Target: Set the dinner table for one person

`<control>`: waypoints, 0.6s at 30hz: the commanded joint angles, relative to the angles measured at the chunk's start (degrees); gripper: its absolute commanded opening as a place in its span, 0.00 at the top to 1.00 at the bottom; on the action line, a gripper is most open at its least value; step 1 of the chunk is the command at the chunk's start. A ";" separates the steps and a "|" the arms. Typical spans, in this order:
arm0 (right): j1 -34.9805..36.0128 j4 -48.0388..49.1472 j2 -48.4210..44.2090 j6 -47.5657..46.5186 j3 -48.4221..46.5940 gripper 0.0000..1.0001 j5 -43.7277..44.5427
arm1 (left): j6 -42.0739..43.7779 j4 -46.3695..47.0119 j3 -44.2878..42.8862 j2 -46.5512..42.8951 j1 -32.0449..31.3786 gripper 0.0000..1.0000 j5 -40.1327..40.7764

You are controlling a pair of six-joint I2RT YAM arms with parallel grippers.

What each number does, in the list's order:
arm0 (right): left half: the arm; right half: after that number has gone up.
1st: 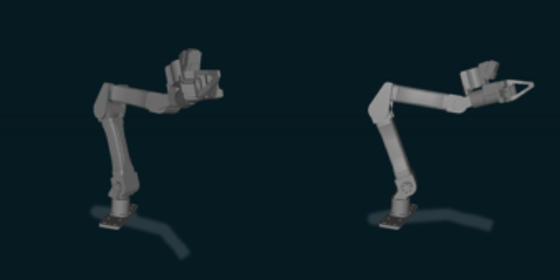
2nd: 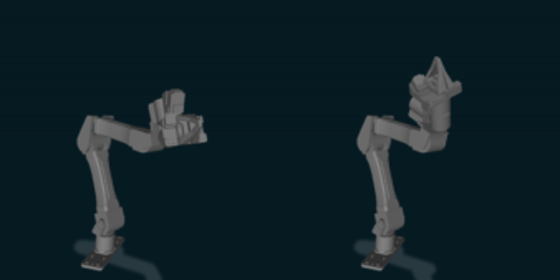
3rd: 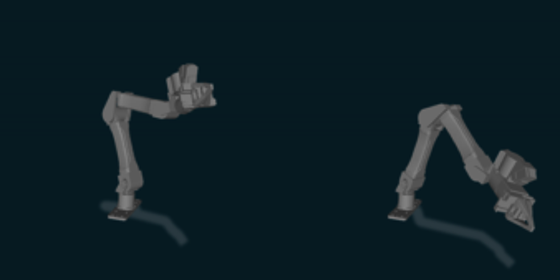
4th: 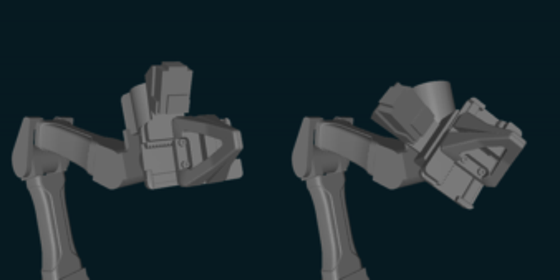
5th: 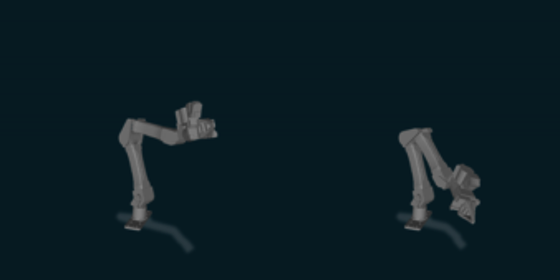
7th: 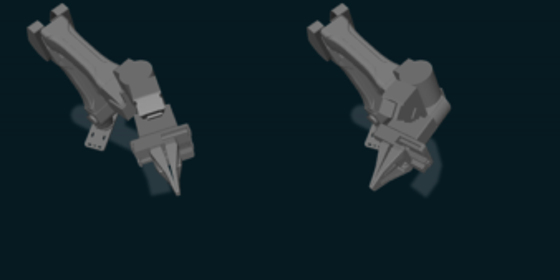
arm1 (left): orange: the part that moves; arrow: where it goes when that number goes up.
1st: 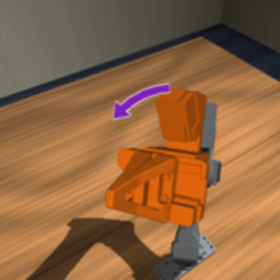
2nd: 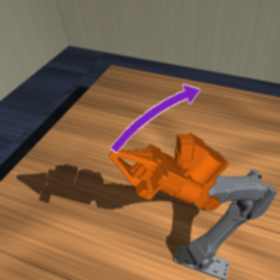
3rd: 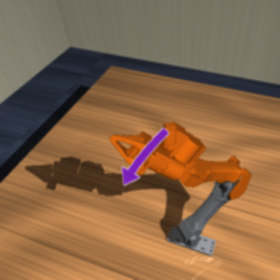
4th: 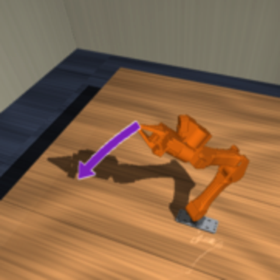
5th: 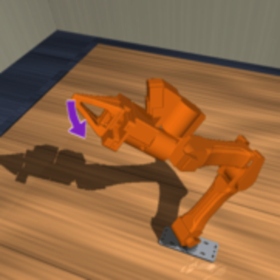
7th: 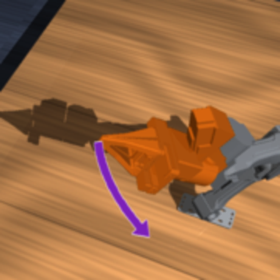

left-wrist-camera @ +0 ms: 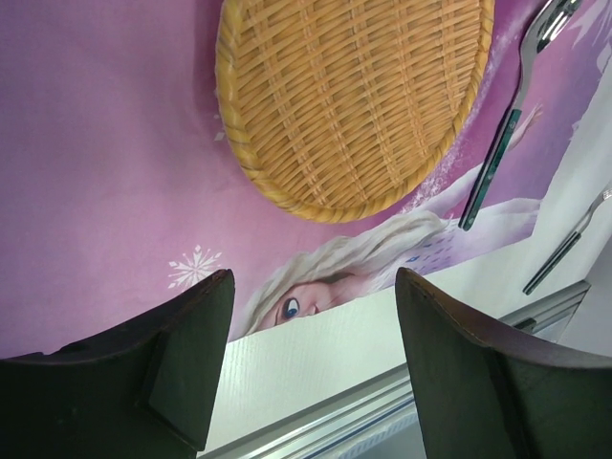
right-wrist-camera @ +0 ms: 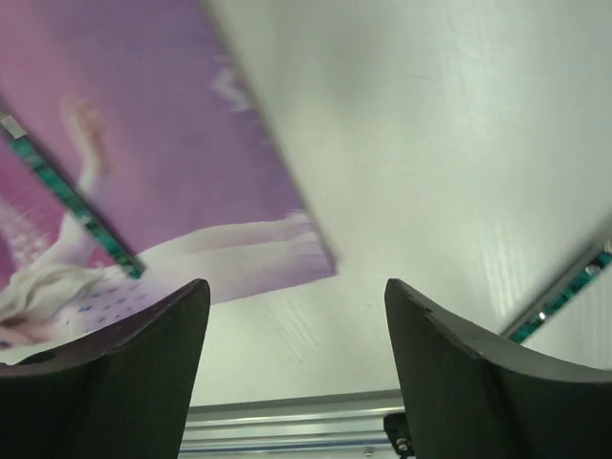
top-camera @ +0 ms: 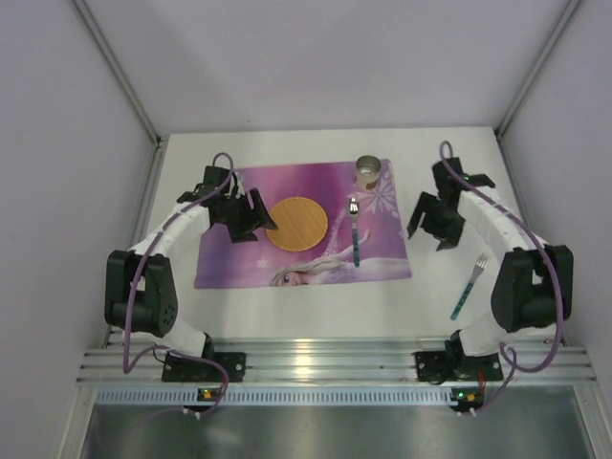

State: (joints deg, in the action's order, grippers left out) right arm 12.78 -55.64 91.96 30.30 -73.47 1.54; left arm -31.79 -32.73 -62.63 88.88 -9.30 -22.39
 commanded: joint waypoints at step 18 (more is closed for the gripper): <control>-33.87 -0.88 -8.30 3.10 15.38 0.14 10.76 | -1.96 14.80 7.96 3.93 -2.30 0.27 -6.52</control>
State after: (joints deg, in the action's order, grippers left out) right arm -19.40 -55.94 84.05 35.53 -55.92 7.22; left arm -33.32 -21.96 -55.88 92.82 -11.49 -27.05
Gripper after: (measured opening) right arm 0.856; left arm 0.729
